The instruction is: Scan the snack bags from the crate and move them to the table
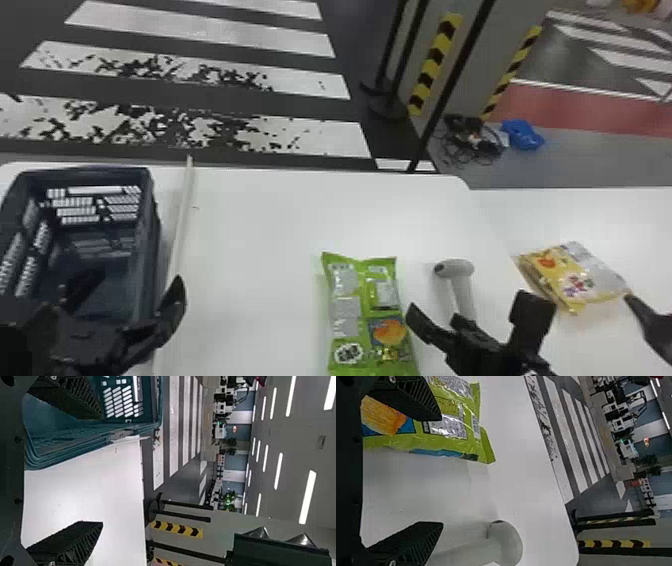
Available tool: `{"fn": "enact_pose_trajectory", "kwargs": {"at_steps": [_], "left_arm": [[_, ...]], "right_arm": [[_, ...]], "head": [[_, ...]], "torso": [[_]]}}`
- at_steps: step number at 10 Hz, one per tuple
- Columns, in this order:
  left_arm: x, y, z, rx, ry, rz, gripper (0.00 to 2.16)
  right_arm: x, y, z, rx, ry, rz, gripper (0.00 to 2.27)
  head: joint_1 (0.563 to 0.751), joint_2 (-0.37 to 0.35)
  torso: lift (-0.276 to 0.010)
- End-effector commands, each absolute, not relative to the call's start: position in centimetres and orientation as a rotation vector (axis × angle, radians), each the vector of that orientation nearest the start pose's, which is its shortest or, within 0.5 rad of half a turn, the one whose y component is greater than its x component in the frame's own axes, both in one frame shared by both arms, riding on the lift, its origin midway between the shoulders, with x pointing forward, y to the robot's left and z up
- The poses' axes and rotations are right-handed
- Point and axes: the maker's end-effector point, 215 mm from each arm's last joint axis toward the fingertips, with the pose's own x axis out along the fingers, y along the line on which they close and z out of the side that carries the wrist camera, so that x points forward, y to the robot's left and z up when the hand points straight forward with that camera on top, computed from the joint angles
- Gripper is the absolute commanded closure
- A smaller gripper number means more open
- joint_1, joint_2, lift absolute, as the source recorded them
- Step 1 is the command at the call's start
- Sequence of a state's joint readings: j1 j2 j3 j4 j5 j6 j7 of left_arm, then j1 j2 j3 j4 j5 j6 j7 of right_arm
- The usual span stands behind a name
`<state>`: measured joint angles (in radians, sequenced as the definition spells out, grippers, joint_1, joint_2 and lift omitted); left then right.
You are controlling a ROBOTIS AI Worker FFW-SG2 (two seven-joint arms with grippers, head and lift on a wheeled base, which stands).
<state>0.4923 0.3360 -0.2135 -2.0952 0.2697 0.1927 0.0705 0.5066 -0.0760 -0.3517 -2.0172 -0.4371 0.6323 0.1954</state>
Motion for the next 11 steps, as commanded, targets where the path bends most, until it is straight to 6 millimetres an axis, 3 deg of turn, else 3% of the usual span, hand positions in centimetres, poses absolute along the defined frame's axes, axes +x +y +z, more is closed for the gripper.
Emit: {"fn": "enact_pose_trajectory", "kwargs": {"at_steps": [1, 3, 5, 7, 10, 11], "left_arm": [[42.2, 15.2, -39.5, -0.037, 0.249, -0.278, 0.03], [42.5, 15.2, -39.8, -0.038, 0.253, -0.277, 0.03], [42.7, 15.0, -40.2, -0.04, 0.258, -0.277, 0.03], [42.9, 14.8, -40.4, -0.04, 0.259, -0.276, 0.03], [42.7, 15.1, -41.4, -0.033, 0.277, -0.269, 0.03], [42.7, 15.3, -41.7, -0.031, 0.283, -0.266, 0.03]], "right_arm": [[36.3, -33.4, -50.2, 0.487, 0.658, 0.016, 0.07], [33.5, -31.0, -50.3, 0.683, 0.809, 0.135, 0.07], [33.6, -30.9, -49.7, 0.7, 0.834, 0.174, 0.08], [35.4, -30.5, -49.7, 0.73, 0.804, 0.241, 0.08], [38.7, -31.6, -50.5, 0.677, 0.751, 0.259, 0.08], [38.8, -31.6, -51.0, 0.686, 0.753, 0.27, 0.07]], "head": [[0.695, -0.259], [0.695, -0.253], [0.695, -0.234], [0.695, -0.228], [0.695, -0.222], [0.695, -0.223]], "torso": [[-0.095], [-0.095], [-0.095], [-0.095], [-0.095], [-0.095]]}}
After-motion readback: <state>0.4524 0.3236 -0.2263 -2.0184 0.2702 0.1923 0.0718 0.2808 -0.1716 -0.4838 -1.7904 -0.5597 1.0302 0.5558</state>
